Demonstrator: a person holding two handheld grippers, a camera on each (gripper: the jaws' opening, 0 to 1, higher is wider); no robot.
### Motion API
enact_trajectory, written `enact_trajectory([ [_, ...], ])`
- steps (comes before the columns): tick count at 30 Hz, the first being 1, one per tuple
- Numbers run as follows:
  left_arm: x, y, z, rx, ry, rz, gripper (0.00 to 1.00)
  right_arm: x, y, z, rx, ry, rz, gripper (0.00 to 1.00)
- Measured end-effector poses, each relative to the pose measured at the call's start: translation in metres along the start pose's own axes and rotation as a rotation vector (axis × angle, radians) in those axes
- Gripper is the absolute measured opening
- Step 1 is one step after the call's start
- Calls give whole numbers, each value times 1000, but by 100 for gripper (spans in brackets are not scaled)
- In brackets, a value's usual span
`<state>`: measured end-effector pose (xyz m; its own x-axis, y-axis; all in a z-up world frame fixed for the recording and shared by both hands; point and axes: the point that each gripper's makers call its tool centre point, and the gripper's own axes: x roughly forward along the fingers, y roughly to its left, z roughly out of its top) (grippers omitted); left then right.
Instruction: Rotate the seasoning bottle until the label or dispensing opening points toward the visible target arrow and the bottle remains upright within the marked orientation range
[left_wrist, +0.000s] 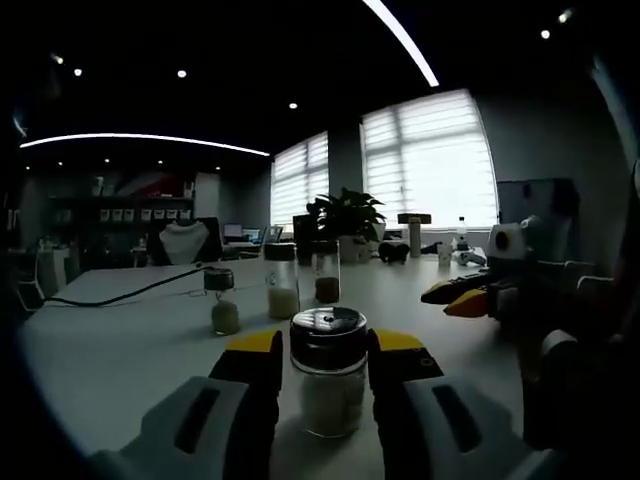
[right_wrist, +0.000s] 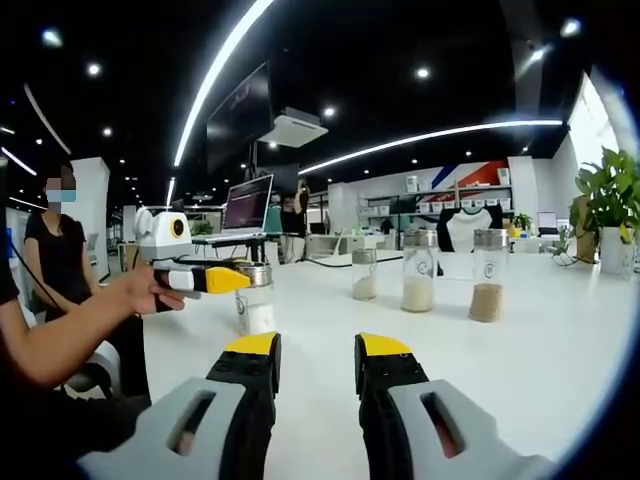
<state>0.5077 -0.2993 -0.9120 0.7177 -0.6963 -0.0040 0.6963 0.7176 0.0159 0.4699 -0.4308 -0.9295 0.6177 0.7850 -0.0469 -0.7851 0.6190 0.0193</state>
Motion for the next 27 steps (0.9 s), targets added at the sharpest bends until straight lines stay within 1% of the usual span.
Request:
enact_trajectory([
  [2,-2,2,0,-6,0,11,37,0,0,0,4,0,0,27],
  [5,-5,1,-3,-23,21,9,36,-1,-1,-1,6,1,-1,27],
  [8,-2,-2,-13,1,81,11,36,-1,0,0,10,-1,1,27],
  [9,-2,-1,-19,15,115,23,36,-1,0,0,9,-1,1,27],
  [10,-1,0,-22,25,127,33,36,-2,0,0,8,-1,1,27],
  [11,2,-1,-20,18,117,31,36,-2,0,0,8,-1,0,27],
  [13,3,-2,-20,1,114,33,33,-3,0,1,8,-2,-2,27],
  [15,5,0,-20,-16,114,57,33,-3,-1,1,11,-4,-5,27],
  [16,7,2,-20,-24,119,81,33,-4,-2,1,11,-4,-6,27],
  [20,12,3,-20,-20,128,109,33,-4,-3,1,15,-3,-10,27],
  [23,13,4,-21,-23,125,116,33,-4,-3,-1,16,0,-10,27],
  [27,15,9,-21,-29,128,163,33,-3,-2,-2,14,3,-8,27],
])
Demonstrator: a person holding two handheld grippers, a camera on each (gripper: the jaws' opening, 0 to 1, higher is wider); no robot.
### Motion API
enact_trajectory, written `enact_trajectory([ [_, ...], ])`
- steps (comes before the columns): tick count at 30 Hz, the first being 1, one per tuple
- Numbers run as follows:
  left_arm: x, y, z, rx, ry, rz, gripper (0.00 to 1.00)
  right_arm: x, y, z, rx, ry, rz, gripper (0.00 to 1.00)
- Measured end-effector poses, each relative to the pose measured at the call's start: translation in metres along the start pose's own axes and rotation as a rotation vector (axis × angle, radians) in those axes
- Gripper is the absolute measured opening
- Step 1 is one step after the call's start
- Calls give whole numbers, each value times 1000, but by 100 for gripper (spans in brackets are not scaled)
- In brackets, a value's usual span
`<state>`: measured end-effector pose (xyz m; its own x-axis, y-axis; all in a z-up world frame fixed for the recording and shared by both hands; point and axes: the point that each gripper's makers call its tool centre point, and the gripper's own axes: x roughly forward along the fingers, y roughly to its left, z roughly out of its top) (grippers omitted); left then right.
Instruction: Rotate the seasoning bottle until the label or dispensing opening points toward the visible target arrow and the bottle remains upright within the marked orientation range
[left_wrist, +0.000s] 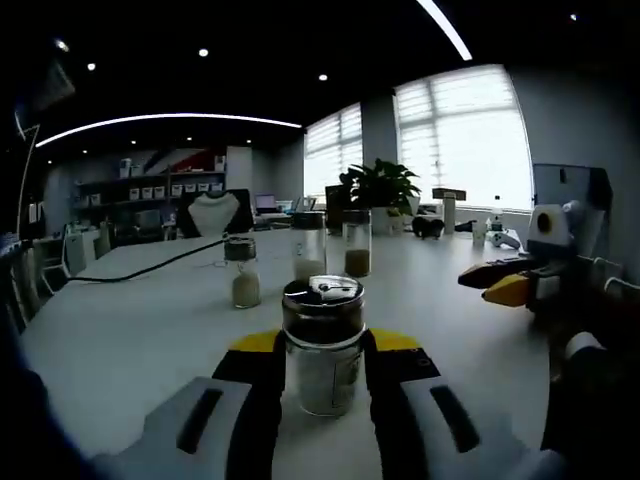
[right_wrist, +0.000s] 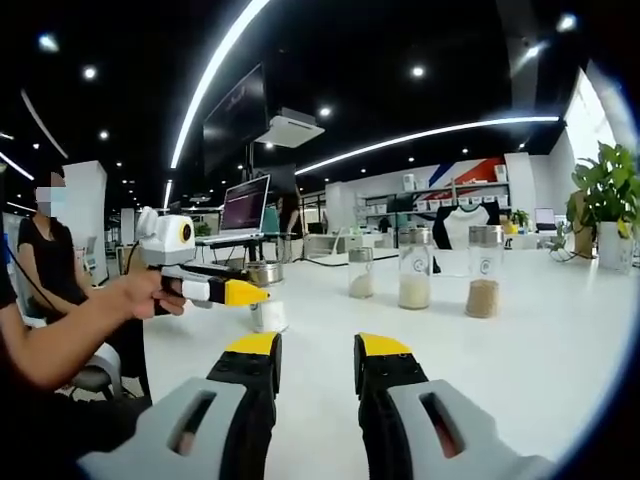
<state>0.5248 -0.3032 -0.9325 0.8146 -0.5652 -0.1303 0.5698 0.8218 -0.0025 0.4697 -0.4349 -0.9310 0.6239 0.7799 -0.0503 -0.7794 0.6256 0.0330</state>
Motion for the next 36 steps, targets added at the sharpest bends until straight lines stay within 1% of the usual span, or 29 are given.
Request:
enact_trajectory([
  [4,0,0,1,1,-12,-5,33,0,0,0,-1,0,1,27],
  [10,0,-1,1,12,0,1,34,1,1,1,-10,1,3,27],
  [13,1,-3,0,15,12,-4,38,2,1,3,-13,-1,3,27],
  [18,2,-7,2,18,13,-23,43,10,4,4,-23,3,-3,27],
  [21,3,-12,2,31,12,-54,52,17,5,5,-53,10,-8,27],
  [23,2,-13,3,48,5,-63,58,22,4,4,-80,21,-20,27],
  [25,0,-13,5,54,-7,-74,63,26,4,3,-80,25,-18,27],
  [27,-4,-12,7,29,-19,-84,69,32,2,1,-64,29,-21,27],
  [30,-10,-13,2,4,6,-116,78,40,1,-1,-52,41,-22,28],
  [32,-14,-21,0,-48,19,-160,85,44,0,-3,-34,48,-23,30],
  [33,-15,-22,1,-51,10,-163,88,46,-1,-2,-32,48,-23,30],
  [35,-18,-22,9,-48,-33,-173,89,54,-6,-1,-19,52,-39,30],
  [36,-18,-21,9,-47,-33,-171,90,57,-7,0,-21,58,-42,30],
])
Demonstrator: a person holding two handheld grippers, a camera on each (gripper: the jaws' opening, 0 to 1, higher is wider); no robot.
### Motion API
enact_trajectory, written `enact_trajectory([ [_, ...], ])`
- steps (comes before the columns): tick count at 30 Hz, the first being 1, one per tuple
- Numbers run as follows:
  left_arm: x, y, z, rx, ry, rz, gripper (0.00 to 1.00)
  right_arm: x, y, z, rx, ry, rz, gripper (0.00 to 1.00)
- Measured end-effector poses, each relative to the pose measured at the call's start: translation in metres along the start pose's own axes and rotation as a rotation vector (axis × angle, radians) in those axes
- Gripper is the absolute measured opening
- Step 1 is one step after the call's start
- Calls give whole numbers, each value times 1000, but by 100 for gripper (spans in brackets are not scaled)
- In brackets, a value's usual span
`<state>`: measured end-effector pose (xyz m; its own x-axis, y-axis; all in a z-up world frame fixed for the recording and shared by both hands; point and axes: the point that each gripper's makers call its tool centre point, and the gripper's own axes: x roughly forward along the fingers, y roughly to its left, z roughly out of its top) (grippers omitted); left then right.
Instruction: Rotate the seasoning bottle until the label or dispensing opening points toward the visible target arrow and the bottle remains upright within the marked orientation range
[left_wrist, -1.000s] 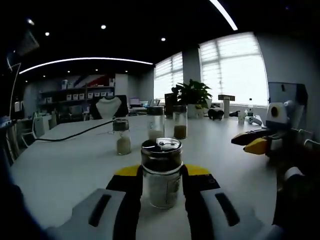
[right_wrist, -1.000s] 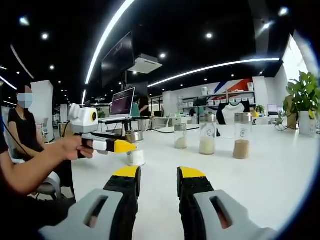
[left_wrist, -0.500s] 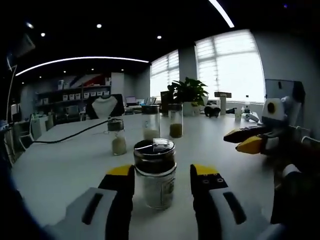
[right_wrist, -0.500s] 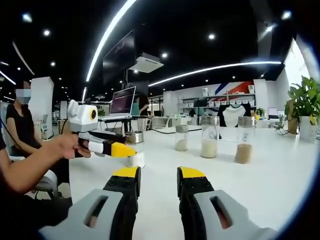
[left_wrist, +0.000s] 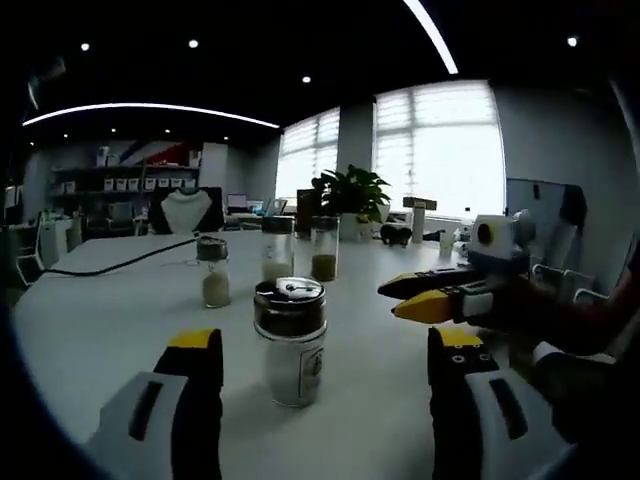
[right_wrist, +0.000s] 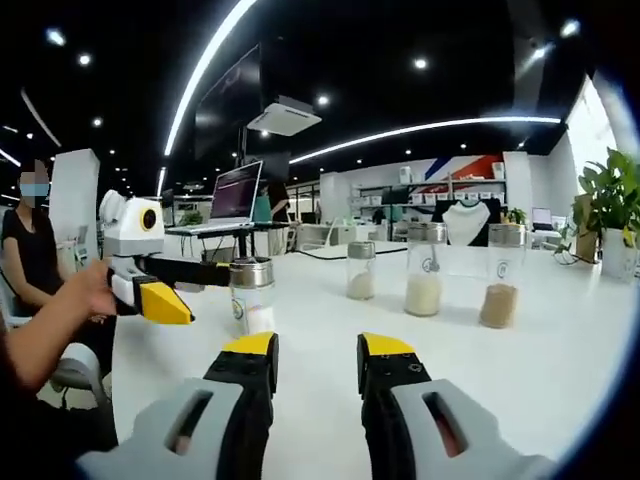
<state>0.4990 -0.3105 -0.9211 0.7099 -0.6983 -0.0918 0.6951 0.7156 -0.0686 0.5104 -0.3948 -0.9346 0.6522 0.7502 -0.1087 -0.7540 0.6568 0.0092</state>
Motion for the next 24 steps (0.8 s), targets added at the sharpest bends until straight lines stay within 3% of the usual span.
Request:
enact_trajectory([
  [3,-1,4,2,-4,-3,15,99,11,-3,3,-27,17,-4,34],
  [8,-5,6,1,6,31,18,100,35,-6,9,-102,37,15,35],
  [11,-7,1,7,12,-4,-13,100,52,-10,14,-129,35,26,39],
  [18,-13,0,15,43,-8,-19,100,92,-31,19,-96,36,5,41],
  [24,-14,4,12,52,-12,-27,100,119,-37,21,-119,36,3,45],
])
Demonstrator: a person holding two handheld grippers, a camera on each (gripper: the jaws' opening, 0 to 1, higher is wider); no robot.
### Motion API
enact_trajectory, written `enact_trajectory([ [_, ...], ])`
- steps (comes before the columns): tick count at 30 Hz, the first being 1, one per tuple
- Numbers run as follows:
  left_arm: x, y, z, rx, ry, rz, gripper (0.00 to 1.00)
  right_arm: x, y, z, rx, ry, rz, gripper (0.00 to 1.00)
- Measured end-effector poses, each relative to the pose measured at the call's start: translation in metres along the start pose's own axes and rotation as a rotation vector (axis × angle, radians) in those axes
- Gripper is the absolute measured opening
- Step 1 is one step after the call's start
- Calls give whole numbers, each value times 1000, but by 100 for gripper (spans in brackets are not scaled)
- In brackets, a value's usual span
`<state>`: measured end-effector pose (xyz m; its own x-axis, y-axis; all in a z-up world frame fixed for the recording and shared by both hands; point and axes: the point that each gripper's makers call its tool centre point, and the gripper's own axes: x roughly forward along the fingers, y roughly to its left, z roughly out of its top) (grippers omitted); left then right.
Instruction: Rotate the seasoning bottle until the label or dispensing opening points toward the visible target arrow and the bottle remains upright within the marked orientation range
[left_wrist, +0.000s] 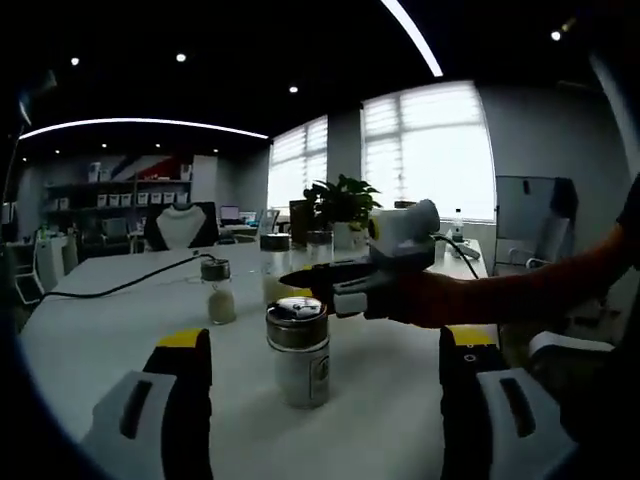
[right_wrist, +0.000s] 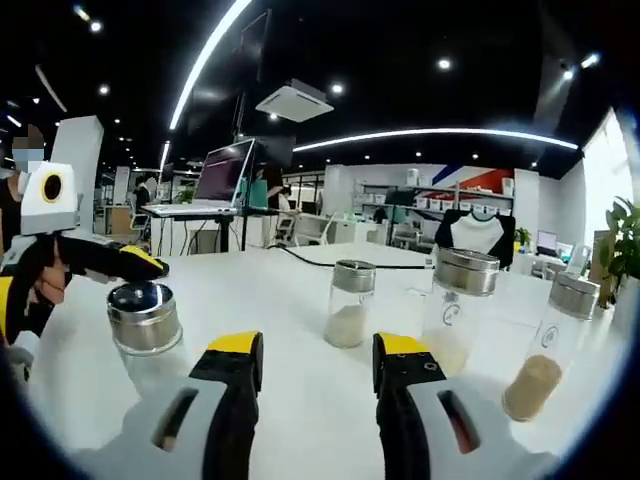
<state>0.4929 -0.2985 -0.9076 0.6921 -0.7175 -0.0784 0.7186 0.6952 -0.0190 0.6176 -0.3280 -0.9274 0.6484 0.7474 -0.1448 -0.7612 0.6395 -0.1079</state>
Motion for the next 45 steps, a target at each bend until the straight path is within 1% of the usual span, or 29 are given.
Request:
enact_trajectory([
  [3,-1,1,-3,-7,-1,-10,100,11,2,0,0,-10,6,45],
  [6,-2,3,-1,-2,-13,2,100,23,-2,2,-9,-35,-15,47],
  [8,-3,2,0,4,-16,-2,100,26,-3,2,-6,-40,-20,47],
  [9,-3,1,1,7,-17,-4,100,33,-11,2,8,-40,-55,46],
  [12,-3,-1,2,18,-21,-12,100,41,-13,4,9,-47,-59,45],
  [15,-4,0,3,17,-25,-6,100,49,-19,7,-11,-56,-79,43],
  [18,-4,6,0,38,-6,32,100,58,-25,7,-2,-50,-93,43],
  [19,-4,6,0,39,-6,33,100,60,-29,7,4,-43,-115,43],
  [20,-4,5,0,39,-5,31,100,61,-30,6,4,-40,-122,42],
  [21,-4,4,-1,38,-3,27,100,62,-37,4,1,-30,-157,41],
  [22,-4,4,-1,38,-2,25,100,63,-38,4,-2,-32,-163,40],
  [24,-3,2,-1,44,0,23,100,67,-39,5,-6,-42,-166,40],
  [29,-2,0,0,42,-10,15,100,78,-40,0,10,-16,-170,41],
  [33,0,-3,-4,45,4,6,100,87,-41,-3,10,-4,-171,41],
  [35,0,-3,-3,46,1,7,100,91,-39,-2,4,0,-168,41],
  [37,1,-3,-2,42,-9,8,100,94,-40,-4,-13,18,-179,40],
  [41,5,-4,-6,50,8,12,100,98,-39,-2,-34,20,-183,36],
  [45,7,-7,-4,51,3,7,100,99,-42,-2,-47,29,-198,36],
])
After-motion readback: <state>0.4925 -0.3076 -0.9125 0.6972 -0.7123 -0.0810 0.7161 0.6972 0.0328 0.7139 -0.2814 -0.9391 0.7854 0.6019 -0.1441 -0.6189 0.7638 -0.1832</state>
